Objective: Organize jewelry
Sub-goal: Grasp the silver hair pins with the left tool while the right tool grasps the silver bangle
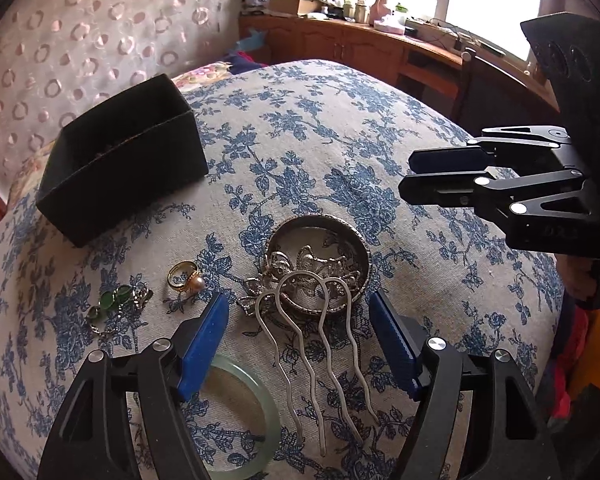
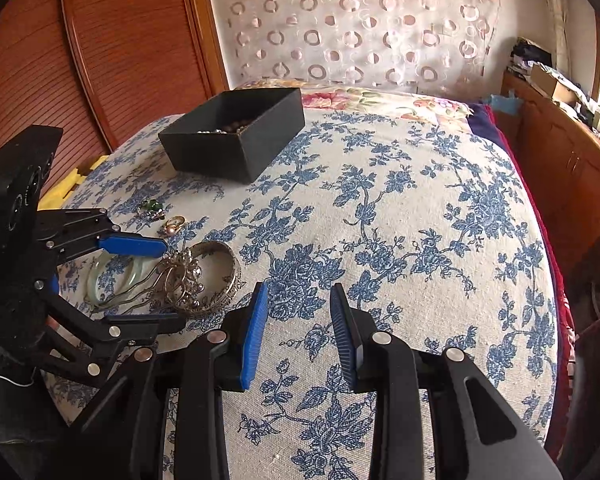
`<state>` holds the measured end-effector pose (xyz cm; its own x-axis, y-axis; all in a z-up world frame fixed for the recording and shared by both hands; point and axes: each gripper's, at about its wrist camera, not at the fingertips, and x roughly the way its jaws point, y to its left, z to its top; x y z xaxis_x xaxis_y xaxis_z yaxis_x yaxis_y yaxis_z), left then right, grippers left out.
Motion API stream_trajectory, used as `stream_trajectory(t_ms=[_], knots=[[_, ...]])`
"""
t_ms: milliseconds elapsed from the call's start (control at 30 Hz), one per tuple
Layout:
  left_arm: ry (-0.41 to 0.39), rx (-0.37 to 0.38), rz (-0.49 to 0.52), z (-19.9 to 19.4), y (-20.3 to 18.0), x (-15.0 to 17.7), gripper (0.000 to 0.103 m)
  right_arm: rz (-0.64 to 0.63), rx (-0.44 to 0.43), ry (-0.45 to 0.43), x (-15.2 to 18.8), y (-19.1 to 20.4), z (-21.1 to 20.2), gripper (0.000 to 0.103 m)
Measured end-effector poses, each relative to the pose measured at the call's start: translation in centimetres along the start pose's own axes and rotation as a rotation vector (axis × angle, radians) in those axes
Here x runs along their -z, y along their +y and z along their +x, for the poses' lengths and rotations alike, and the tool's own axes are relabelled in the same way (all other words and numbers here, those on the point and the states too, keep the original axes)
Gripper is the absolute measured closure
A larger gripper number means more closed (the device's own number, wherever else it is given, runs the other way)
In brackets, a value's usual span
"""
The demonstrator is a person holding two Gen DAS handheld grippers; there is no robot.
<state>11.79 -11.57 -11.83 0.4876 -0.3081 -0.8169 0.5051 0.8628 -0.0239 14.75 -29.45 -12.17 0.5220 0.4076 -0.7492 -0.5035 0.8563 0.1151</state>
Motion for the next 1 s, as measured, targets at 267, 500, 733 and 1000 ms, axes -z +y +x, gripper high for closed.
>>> stream_trajectory(t_ms=[267,500,733,1000], knots=[[-0.037,0.018,-0.023,-1.2,0.5,0.5,0.05,-0.023,-0.016,0.001,-0.4,1.2,0.4,0.068],[-0.079,0.018,-0.058,-2.5,1.4,0.6,0.05,-0.045,-0.03,0.005,-1.0,2.3,1.1,0.068],[-0.143,-0.004,-0.098,-4.8,2.7,0.4,0.05,-0.05,-0.054,0.01,-1.3,3.0,1.6,0.068],[-0.174,-0.046,-0.135,-6.2,5.0,0.9,0.05,-0.096,-0.043,0.064,-1.8,4.6,4.0,0.074]])
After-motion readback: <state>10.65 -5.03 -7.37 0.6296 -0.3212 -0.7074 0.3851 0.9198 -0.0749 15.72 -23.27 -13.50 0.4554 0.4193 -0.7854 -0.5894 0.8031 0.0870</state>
